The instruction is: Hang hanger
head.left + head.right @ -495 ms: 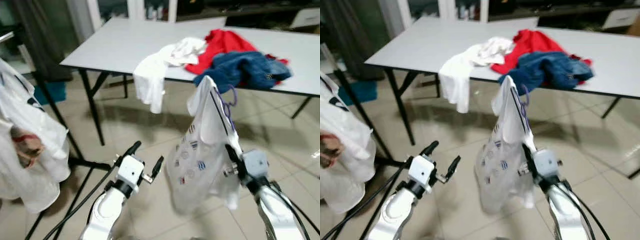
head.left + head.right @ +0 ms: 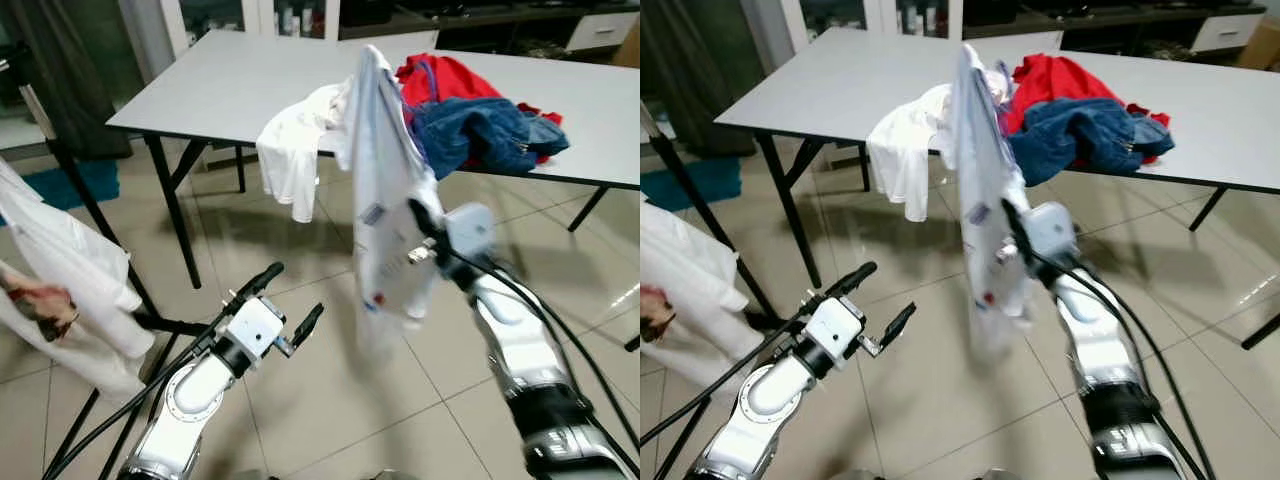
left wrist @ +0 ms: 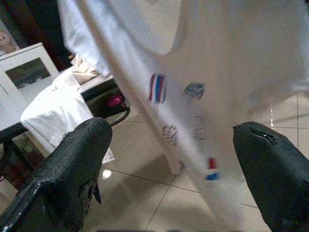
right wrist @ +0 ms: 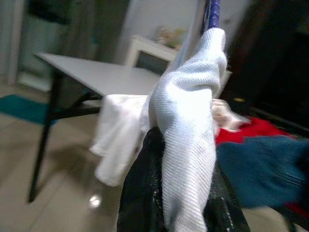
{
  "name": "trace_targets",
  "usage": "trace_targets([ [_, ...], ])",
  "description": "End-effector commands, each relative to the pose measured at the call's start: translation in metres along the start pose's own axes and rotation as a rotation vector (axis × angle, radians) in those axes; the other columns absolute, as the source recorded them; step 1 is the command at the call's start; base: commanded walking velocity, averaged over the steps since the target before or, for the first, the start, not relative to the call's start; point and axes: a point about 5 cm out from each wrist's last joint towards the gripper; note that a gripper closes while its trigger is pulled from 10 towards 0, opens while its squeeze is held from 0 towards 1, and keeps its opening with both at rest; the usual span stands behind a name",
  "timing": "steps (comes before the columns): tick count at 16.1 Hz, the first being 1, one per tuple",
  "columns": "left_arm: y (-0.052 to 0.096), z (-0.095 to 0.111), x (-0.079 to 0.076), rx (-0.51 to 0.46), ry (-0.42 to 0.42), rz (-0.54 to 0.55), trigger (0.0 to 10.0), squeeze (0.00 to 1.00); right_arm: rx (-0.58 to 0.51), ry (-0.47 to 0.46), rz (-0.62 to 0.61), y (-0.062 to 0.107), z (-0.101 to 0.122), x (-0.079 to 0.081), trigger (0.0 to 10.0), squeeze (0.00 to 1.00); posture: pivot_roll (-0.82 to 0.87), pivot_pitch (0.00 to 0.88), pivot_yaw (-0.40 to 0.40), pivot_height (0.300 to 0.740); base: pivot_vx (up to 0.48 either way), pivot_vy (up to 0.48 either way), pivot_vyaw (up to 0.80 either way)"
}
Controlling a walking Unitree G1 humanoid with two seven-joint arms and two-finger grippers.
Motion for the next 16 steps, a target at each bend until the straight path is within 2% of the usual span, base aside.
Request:
trace_targets([
  [1,-0.001,0.005,0.006,-0.009,-0.024,0.021,10.0,0.00,-0.025,0.007,0.035,-0.010,0.007,0.002,10.0,0.00,0.00,0.000,0.003,0.740,0.000,0.000,0.00],
  [3,-0.002,0.009,0.011,-0.016,-0.061,0.051,10.0,0.00,-0.045,0.000,0.037,-0.018,0.011,0.000,10.0,0.00,0.02,0.000,-0.007,0.740,0.000,0.000,0.00],
  [4,-0.002,0.015,0.020,-0.030,-0.076,0.086,10.0,0.00,-0.075,-0.003,0.048,-0.027,0.020,-0.002,10.0,0.00,0.03,0.000,-0.017,0.740,0.000,0.000,0.00],
  [7,-0.002,0.020,0.026,-0.043,-0.075,0.116,10.0,0.00,-0.098,-0.008,0.063,-0.035,0.027,-0.001,10.0,0.00,0.05,0.000,-0.026,0.740,0.000,0.000,0.00],
  [10,-0.001,0.021,0.020,-0.036,-0.073,0.118,10.0,0.00,-0.130,-0.008,0.095,-0.047,0.035,0.007,10.0,0.00,0.06,0.000,-0.026,0.740,0.206,0.000,0.00],
  [16,-0.001,0.021,0.017,-0.028,-0.076,0.108,10.0,0.00,-0.142,-0.015,0.095,-0.050,0.036,0.008,10.0,0.00,0.07,0.000,-0.017,0.740,0.396,0.000,0.00],
])
Point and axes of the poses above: a point about 5 cm out from each wrist's last joint towards the gripper, its own y axis pointing back from the gripper into the wrist, its own z axis along the axis of the wrist's last joint, x = y × z, and after that the axes turned 3 degrees about y, right-handed
